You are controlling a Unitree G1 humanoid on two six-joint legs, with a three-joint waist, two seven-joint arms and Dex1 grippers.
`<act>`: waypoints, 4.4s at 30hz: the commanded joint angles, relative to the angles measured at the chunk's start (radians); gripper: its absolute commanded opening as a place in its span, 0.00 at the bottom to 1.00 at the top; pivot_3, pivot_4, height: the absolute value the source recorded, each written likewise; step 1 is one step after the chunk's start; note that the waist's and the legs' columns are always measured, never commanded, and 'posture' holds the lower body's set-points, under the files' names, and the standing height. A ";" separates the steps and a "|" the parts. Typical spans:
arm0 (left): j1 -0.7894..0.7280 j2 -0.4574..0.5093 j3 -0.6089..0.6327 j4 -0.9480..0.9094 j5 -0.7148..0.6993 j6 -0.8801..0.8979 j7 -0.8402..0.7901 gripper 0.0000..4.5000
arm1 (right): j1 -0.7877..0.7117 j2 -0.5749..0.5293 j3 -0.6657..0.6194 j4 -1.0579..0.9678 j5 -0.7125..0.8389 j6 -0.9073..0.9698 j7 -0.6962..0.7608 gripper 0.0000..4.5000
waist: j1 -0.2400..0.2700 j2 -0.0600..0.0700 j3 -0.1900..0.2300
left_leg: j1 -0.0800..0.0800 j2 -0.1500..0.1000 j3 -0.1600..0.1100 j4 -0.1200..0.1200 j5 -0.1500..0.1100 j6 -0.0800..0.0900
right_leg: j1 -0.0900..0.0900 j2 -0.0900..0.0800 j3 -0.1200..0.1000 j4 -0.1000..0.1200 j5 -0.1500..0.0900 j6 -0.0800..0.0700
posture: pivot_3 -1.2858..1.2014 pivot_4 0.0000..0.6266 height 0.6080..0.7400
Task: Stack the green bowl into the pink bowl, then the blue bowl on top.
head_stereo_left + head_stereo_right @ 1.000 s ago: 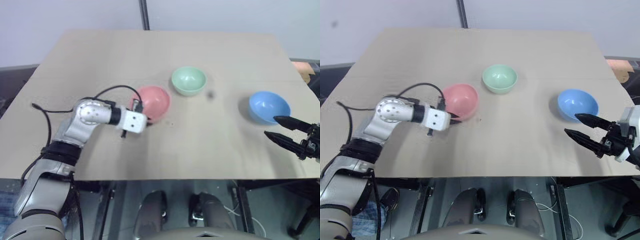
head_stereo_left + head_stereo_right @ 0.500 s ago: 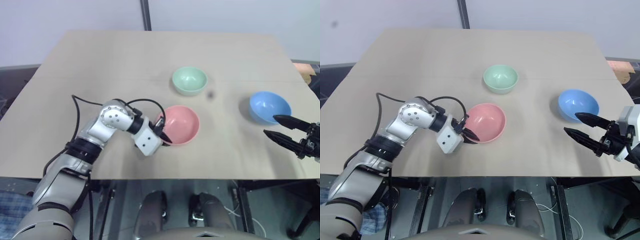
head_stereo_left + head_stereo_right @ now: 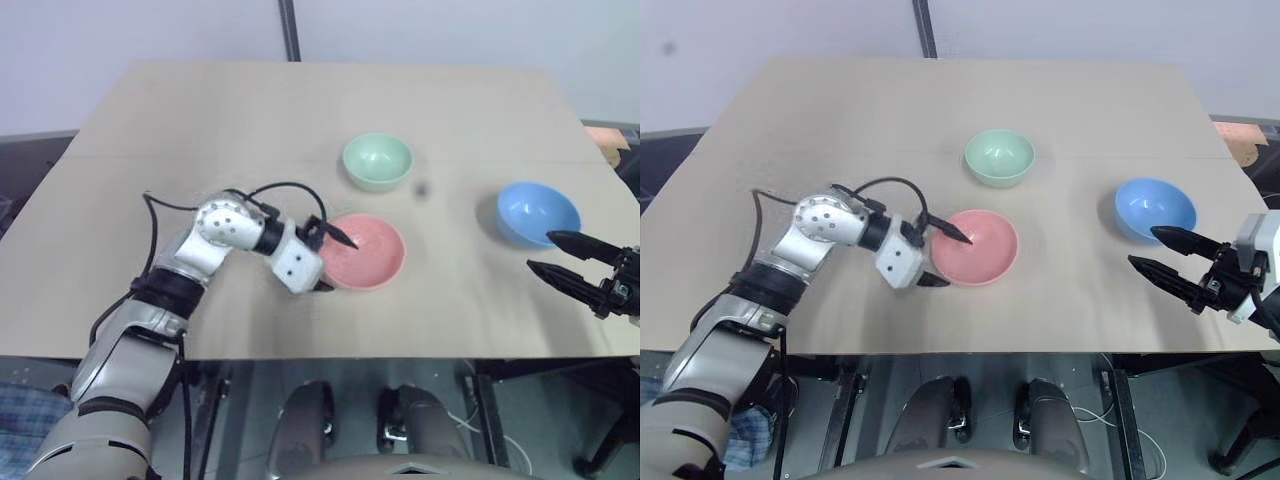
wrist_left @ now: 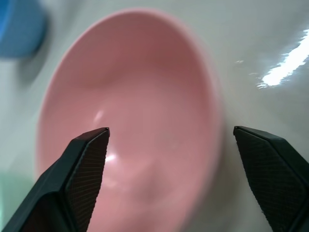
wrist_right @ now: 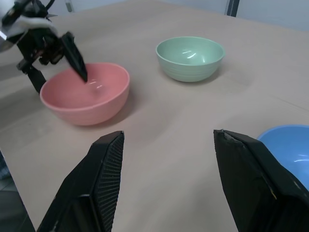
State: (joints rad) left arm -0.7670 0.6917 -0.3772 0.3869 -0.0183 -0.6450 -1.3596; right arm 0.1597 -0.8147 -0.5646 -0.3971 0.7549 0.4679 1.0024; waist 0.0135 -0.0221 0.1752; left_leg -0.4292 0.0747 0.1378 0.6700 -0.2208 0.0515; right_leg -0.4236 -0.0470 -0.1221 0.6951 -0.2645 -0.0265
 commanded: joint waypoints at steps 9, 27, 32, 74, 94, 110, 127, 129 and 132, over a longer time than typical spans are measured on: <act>0.170 0.103 0.314 -0.215 -0.252 0.596 0.201 0.99 | -0.038 0.002 0.021 -0.009 0.014 -0.021 0.013 0.73 | 0.002 0.000 0.000 | 0.001 0.000 -0.001 0.001 0.000 0.000 | 0.001 -0.001 0.000 0.000 0.000 0.000 | 0.52 0.24 1.00; -0.356 -0.097 0.038 0.610 0.319 -0.064 0.436 0.99 | -0.121 -0.008 0.082 0.024 -0.003 -0.018 0.021 0.73 | 0.009 -0.001 0.000 | 0.000 -0.002 -0.002 0.001 0.000 0.001 | 0.003 0.001 -0.003 -0.001 0.000 0.000 | 0.52 0.24 1.00; -0.462 -0.182 -0.037 0.765 0.451 -0.107 0.592 0.99 | -0.079 -0.001 0.045 -0.008 0.006 -0.018 -0.005 0.73 | 0.004 -0.001 0.000 | -0.001 -0.002 -0.002 0.001 0.000 0.000 | 0.002 0.000 -0.003 -0.002 0.000 0.000 | 0.52 0.24 1.00; -0.668 -0.247 -0.113 0.819 0.562 -0.211 0.605 0.02 | -0.007 -0.001 -0.035 -0.049 0.031 -0.015 -0.009 0.73 | 0.001 -0.002 0.001 | -0.002 -0.002 -0.002 0.001 0.000 0.000 | 0.000 -0.002 -0.002 -0.001 0.000 0.000 | 0.52 0.24 1.00; -0.312 0.085 -0.179 -0.228 -0.247 0.126 -0.255 0.02 | -0.026 0.006 -0.017 -0.036 0.017 -0.025 -0.012 0.73 | 0.005 -0.001 0.000 | 0.001 -0.001 -0.004 0.005 0.002 -0.003 | 0.006 0.001 -0.003 0.001 0.000 0.000 | 0.52 0.24 1.00; -0.350 0.127 -0.219 -0.176 -0.205 0.097 -0.255 0.02 | -0.016 0.017 -0.018 -0.038 0.011 -0.036 -0.021 0.73 | 0.002 -0.001 0.000 | 0.003 -0.001 -0.004 0.005 0.002 -0.003 | 0.007 0.004 -0.002 0.000 0.000 0.000 | 0.52 0.24 1.00; -0.344 0.118 -0.052 -0.118 -0.251 0.265 -0.255 0.99 | -0.030 0.007 -0.010 -0.026 0.002 -0.034 -0.017 0.73 | -0.003 0.000 0.000 | 0.003 0.000 -0.004 0.005 0.000 0.000 | 0.007 0.004 -0.002 0.000 0.000 0.000 | 0.52 0.24 1.00; -0.306 0.142 0.000 -0.162 -0.352 0.425 -0.255 0.99 | -0.039 0.001 -0.006 -0.017 -0.006 -0.026 -0.029 0.73 | -0.004 0.000 0.000 | 0.004 0.001 -0.003 0.004 0.000 0.000 | 0.007 0.003 -0.002 0.000 0.000 0.000 | 0.52 0.24 1.00; -0.271 0.184 0.080 -0.177 -0.436 0.589 -0.254 0.99 | -0.064 -0.010 0.017 -0.001 -0.029 0.000 -0.068 0.73 | -0.001 0.000 0.000 | 0.004 0.001 -0.003 0.004 0.000 0.000 | 0.007 0.001 -0.002 0.000 0.000 0.000 | 0.52 0.24 1.00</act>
State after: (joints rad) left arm -1.0412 0.8419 -0.3613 0.2419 -0.3878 -0.1522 -1.6104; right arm 0.1137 -0.8054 -0.5451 -0.4005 0.7350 0.4619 0.9549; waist 0.0126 -0.0217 0.1751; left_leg -0.4253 0.0753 0.1346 0.6744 -0.2206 0.0514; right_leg -0.4167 -0.0458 -0.1237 0.6955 -0.2648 -0.0265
